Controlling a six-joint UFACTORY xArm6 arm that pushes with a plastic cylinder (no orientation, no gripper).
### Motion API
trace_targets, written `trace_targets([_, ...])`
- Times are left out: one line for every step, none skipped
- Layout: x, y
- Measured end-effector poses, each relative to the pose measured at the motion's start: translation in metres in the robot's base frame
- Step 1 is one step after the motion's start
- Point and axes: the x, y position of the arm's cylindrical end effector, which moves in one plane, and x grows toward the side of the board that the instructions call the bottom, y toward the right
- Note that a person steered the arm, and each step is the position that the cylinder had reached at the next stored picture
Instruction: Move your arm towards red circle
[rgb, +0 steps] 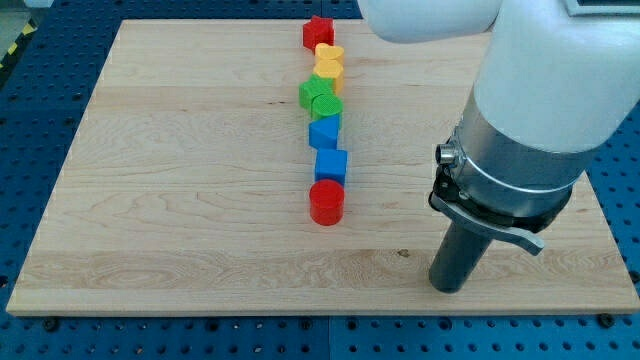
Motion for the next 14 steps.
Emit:
trace_targets([0.000,0.000])
trace_targets([-0.001,0.000])
trace_targets([-0.002,0.000])
trace_targets([-0.003,0.000])
trace_targets([-0.003,0.000])
trace_targets([-0.003,0.000])
trace_targets([-0.003,-0.002])
trace_targets([-0.003,-0.002])
trace_targets([-0.021,-0.001])
trace_targets([-0.047,0.001])
trace_targets([-0.047,0.001])
trace_targets([-0.047,0.000])
trace_targets([-0.047,-0.001])
trace_targets([-0.047,-0.001])
